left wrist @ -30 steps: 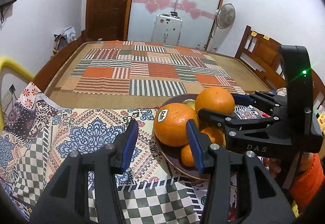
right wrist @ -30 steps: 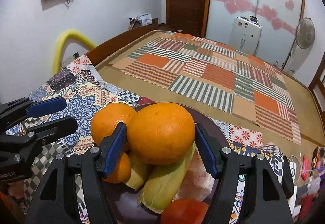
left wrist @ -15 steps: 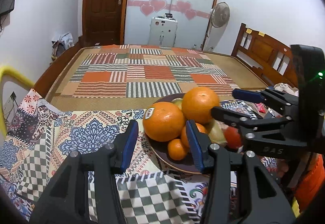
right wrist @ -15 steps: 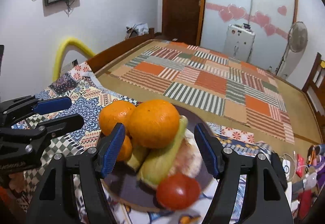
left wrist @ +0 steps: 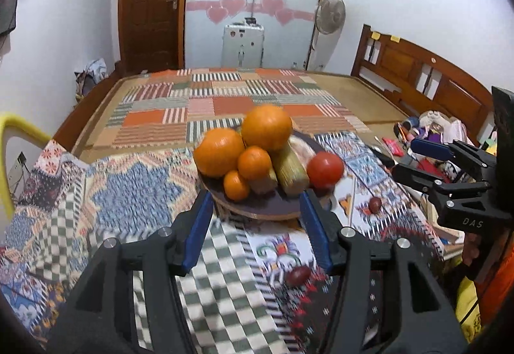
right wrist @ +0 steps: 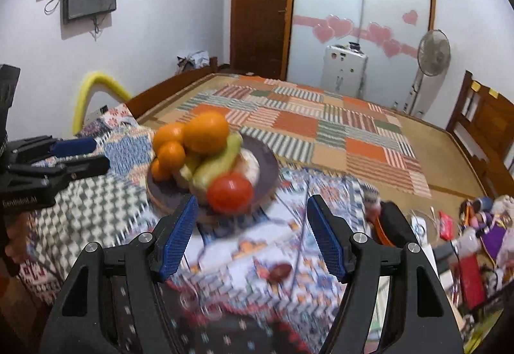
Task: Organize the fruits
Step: 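Move both tools to the dark red date and close on it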
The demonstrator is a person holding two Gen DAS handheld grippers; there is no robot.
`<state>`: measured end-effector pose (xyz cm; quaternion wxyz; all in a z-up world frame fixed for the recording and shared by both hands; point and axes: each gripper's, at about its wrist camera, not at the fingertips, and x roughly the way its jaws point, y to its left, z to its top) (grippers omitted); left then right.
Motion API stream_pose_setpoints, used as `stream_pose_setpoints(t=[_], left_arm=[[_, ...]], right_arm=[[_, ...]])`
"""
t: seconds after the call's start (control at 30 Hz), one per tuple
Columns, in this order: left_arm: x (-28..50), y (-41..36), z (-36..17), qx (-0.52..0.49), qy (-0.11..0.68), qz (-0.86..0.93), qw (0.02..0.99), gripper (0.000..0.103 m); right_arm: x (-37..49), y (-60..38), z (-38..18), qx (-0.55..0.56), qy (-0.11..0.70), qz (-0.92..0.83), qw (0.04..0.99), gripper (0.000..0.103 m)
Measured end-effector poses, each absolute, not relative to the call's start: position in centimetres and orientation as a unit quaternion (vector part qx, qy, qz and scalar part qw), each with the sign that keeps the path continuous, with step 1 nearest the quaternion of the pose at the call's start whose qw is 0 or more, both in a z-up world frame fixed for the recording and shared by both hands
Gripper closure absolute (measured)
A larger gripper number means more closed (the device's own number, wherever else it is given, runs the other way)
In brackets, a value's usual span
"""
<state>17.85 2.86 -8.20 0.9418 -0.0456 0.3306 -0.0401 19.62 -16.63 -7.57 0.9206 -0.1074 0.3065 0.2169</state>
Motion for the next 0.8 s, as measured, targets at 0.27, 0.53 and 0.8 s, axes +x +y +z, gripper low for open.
stream_pose_setpoints(t=[0.27, 0.53, 0.8], left_arm=[[16.9, 0.6, -11.8, -0.049, 0.378, -0.05, 0.923, 0.047], [17.0, -1.6, -15.1, -0.04, 0.409, -0.065, 0.909, 0.047], [17.6, -1.8, -16.1, -0.042, 0.415, -0.074, 0.906, 0.066]], right_arm=[[18.3, -18.9, -10.7, -0.104, 0.338, 0.195, 0.915, 0.036], [17.2, -19.9, -13.3, -0.099, 0.358, 0.195, 0.908, 0.036], [18.5, -20.1, -14.1, -0.093, 0.365, 0.192, 0.906, 0.046]])
